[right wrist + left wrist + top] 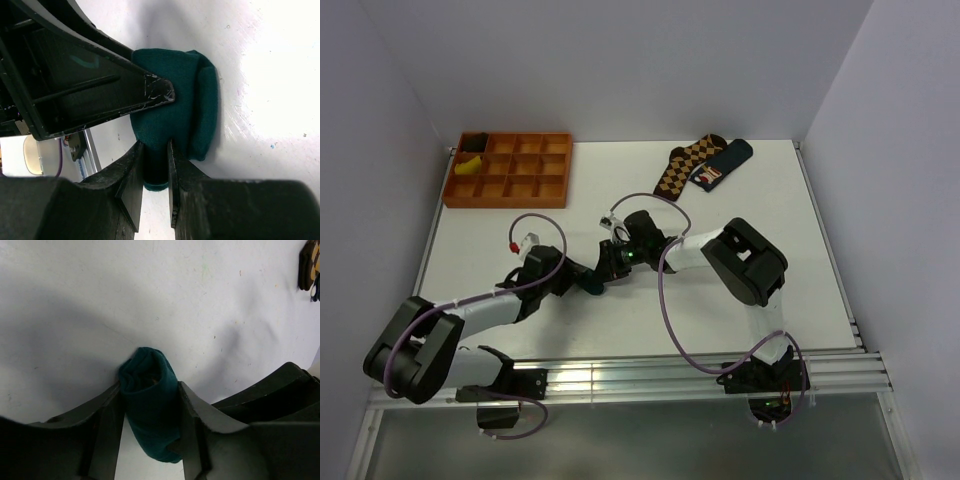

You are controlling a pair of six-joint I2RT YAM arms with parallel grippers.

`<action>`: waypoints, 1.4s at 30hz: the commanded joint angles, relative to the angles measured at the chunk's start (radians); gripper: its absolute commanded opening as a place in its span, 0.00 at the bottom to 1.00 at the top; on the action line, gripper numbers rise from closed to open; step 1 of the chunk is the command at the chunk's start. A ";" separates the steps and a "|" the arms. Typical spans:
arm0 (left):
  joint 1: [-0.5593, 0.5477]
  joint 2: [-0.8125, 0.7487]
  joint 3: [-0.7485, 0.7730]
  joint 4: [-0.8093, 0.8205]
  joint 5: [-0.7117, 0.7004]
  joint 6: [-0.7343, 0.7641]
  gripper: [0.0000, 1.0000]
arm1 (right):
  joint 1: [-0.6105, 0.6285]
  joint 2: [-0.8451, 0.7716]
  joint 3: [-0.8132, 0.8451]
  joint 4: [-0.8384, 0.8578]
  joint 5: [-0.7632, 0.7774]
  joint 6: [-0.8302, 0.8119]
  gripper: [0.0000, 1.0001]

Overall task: Roll the socks
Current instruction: Roll the sock at the center of the board.

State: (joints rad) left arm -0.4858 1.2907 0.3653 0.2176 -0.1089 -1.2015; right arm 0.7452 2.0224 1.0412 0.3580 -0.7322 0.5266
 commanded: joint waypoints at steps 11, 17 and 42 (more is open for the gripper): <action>-0.051 0.104 -0.014 0.088 0.072 0.014 0.12 | 0.006 -0.046 -0.041 -0.074 0.056 -0.074 0.03; -0.056 0.134 0.020 0.048 0.087 0.028 0.00 | 0.023 -0.264 -0.133 -0.109 0.278 -0.158 0.38; -0.085 0.203 0.170 -0.104 0.120 0.088 0.00 | 0.493 -0.239 -0.169 0.025 1.303 -0.684 0.62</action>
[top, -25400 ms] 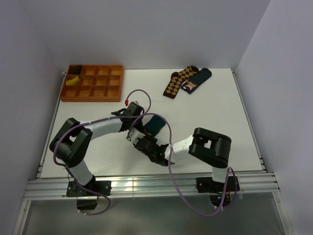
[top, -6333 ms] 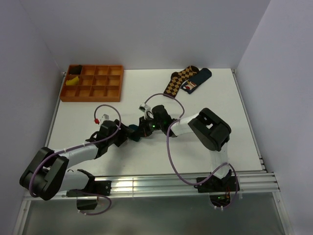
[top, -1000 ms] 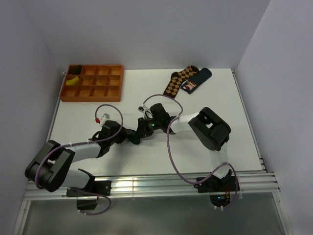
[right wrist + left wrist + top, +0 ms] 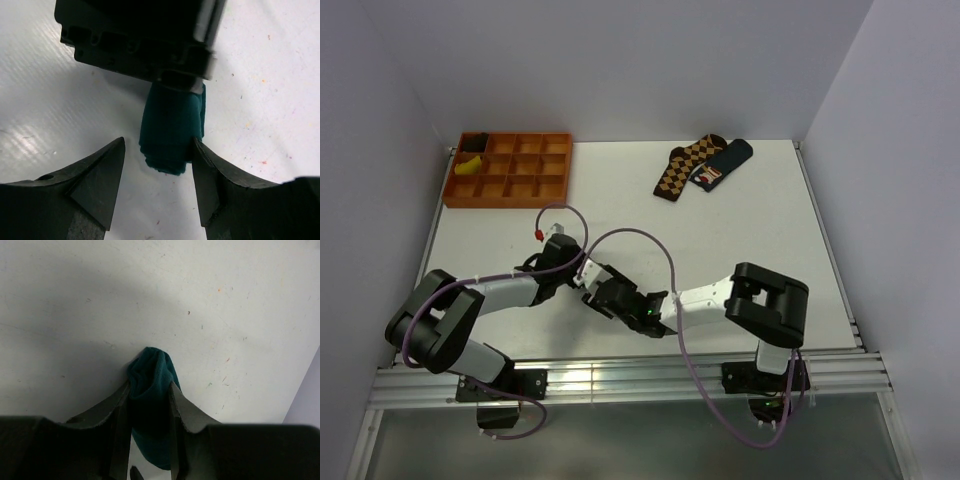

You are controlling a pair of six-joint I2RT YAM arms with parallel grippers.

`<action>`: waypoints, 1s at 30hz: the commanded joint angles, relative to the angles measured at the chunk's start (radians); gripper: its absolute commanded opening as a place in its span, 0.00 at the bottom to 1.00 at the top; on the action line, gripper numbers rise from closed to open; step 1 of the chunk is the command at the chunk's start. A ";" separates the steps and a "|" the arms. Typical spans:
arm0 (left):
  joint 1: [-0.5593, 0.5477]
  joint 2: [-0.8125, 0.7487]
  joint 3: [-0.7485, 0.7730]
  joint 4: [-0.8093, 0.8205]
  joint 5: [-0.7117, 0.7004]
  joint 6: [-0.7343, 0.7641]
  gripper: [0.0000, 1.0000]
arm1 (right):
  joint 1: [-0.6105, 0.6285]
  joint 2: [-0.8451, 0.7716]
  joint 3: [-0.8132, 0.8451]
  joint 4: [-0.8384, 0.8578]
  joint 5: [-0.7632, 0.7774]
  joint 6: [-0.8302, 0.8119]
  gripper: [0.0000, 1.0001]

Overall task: Roll the socks
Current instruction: Roll the sock at the center of the board.

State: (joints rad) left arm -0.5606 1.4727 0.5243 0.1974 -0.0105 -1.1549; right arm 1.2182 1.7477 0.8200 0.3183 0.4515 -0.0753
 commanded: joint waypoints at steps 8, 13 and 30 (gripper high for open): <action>-0.013 0.031 0.023 -0.087 0.035 0.047 0.00 | 0.058 0.147 0.083 0.096 0.219 -0.135 0.49; -0.012 0.021 0.029 -0.090 0.040 0.047 0.01 | 0.058 0.153 0.071 0.084 0.179 -0.112 0.09; -0.007 -0.155 0.003 -0.142 -0.046 0.008 0.68 | -0.213 0.184 0.117 -0.134 -0.528 0.186 0.00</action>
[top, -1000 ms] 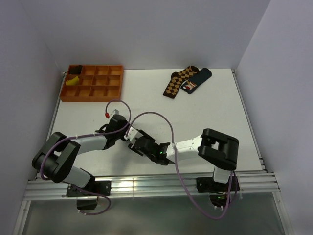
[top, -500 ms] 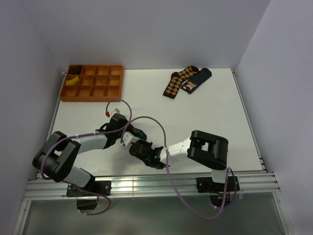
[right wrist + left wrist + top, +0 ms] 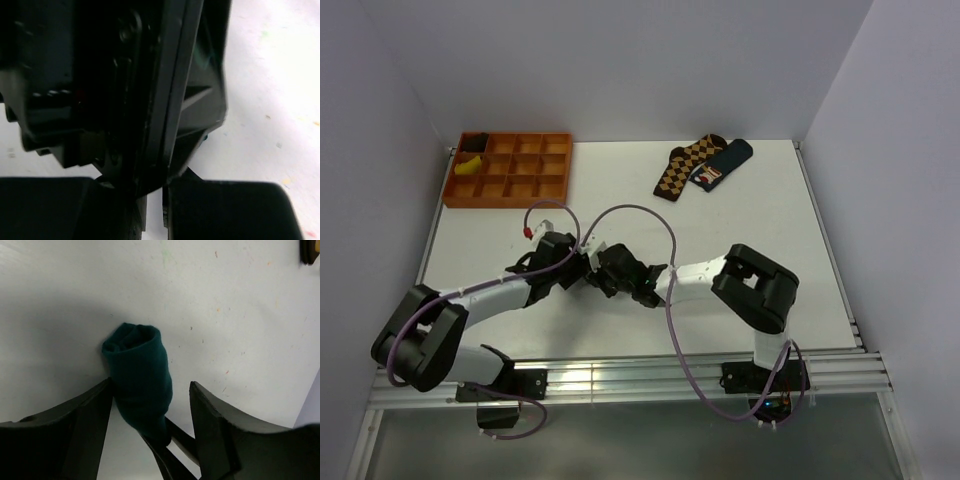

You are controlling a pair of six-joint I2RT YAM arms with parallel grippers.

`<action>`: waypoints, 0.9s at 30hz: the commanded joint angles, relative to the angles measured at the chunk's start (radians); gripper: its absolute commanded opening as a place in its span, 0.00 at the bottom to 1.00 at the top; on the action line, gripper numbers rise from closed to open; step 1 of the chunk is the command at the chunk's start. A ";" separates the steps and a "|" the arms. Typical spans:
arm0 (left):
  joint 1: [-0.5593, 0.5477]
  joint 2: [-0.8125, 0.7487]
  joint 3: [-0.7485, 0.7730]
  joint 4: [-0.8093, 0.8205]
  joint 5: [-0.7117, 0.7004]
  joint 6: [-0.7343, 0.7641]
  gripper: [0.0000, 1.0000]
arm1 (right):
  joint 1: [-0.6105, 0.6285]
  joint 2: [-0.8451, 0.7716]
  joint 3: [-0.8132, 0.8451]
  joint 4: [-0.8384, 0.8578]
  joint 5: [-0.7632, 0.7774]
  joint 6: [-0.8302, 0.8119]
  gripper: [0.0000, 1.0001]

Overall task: Roll the socks
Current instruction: Roll the sock at the center of the board.

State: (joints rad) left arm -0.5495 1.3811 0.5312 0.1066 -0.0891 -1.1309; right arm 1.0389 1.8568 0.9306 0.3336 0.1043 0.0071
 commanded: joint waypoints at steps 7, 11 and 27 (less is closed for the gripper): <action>0.016 -0.203 -0.071 -0.097 -0.041 -0.087 0.70 | -0.085 0.142 0.079 -0.219 -0.313 0.165 0.00; 0.036 -0.298 -0.122 -0.135 -0.083 -0.135 0.70 | -0.112 0.162 0.096 -0.240 -0.350 0.205 0.00; 0.051 -0.407 -0.203 -0.156 -0.106 -0.185 0.67 | -0.126 0.177 0.108 -0.232 -0.379 0.249 0.00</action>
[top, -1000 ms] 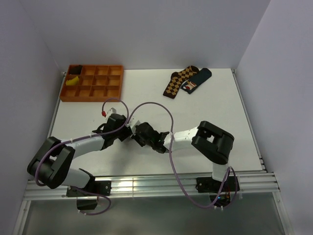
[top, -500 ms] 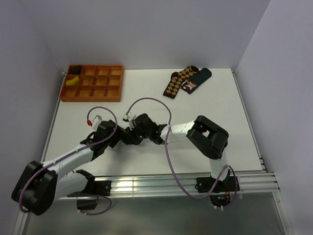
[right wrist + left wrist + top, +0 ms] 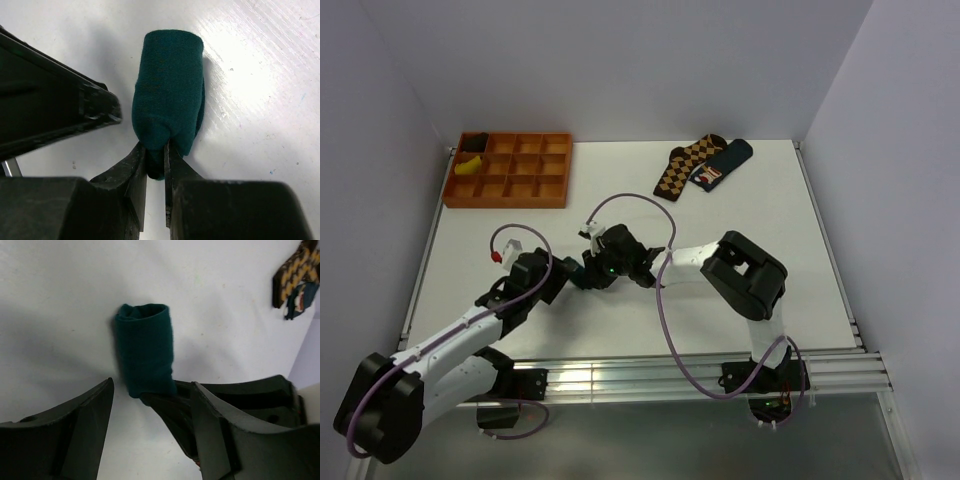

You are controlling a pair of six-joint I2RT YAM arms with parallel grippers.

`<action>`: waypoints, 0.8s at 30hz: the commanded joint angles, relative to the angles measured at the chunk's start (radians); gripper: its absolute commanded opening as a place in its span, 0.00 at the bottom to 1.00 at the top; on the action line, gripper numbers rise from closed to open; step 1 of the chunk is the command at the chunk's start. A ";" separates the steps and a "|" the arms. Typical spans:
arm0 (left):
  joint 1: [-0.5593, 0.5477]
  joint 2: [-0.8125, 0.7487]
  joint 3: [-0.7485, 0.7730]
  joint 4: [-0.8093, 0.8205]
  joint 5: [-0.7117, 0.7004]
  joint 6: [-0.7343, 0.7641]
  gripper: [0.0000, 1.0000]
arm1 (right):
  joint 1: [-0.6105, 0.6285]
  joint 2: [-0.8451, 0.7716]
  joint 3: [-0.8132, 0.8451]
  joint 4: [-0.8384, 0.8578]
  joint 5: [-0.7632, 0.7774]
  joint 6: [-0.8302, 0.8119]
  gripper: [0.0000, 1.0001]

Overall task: Roll the socks
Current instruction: Roll the sock at the center of the board.

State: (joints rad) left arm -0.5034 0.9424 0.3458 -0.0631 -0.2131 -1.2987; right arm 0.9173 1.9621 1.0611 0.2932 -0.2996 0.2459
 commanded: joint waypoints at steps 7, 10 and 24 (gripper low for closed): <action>0.005 0.130 -0.013 0.086 0.020 -0.045 0.66 | -0.005 0.073 -0.021 -0.186 0.010 0.015 0.00; 0.005 0.145 -0.022 0.109 -0.002 -0.070 0.66 | -0.005 0.077 -0.024 -0.177 0.007 0.018 0.00; 0.005 0.124 -0.079 0.273 -0.062 -0.047 0.66 | -0.005 0.101 -0.013 -0.174 -0.019 0.023 0.00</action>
State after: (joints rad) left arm -0.5026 1.0664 0.2653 0.1257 -0.2356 -1.3544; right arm 0.9108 1.9850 1.0763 0.3115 -0.3347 0.2707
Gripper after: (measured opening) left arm 0.662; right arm 0.192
